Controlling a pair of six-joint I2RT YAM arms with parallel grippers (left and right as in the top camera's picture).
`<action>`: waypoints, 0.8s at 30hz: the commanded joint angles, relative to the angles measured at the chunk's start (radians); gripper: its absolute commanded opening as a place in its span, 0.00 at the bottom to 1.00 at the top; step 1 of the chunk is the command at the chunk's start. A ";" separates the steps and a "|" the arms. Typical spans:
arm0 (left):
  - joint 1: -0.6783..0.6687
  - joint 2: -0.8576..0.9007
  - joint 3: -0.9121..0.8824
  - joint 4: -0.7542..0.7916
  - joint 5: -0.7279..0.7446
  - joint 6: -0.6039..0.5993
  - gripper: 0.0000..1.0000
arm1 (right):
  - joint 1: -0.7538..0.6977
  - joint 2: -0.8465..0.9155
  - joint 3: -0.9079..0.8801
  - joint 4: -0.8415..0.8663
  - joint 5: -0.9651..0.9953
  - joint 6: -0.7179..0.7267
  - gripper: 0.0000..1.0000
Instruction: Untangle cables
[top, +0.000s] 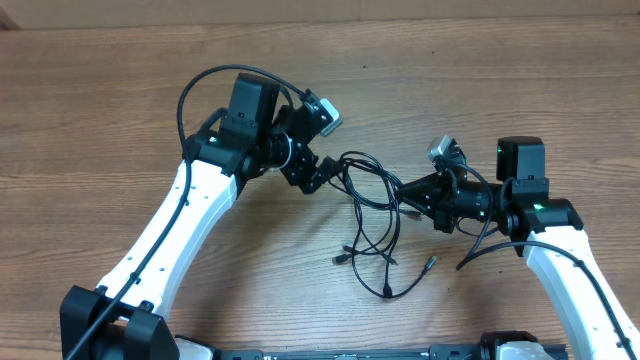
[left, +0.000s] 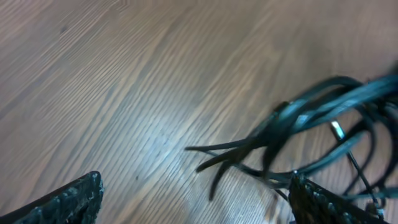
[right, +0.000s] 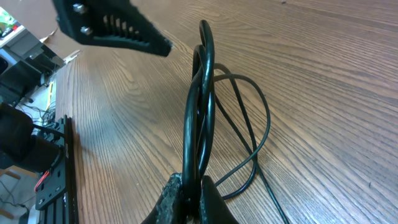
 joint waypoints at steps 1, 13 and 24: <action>-0.004 -0.020 0.011 -0.003 0.131 0.115 0.95 | 0.003 -0.001 0.014 0.009 -0.050 -0.005 0.04; -0.027 -0.019 0.011 -0.005 0.126 0.117 0.90 | 0.003 -0.001 0.014 0.009 -0.122 -0.001 0.04; -0.027 -0.019 0.010 -0.006 0.084 0.117 0.38 | 0.003 -0.001 0.014 0.006 -0.159 -0.001 0.04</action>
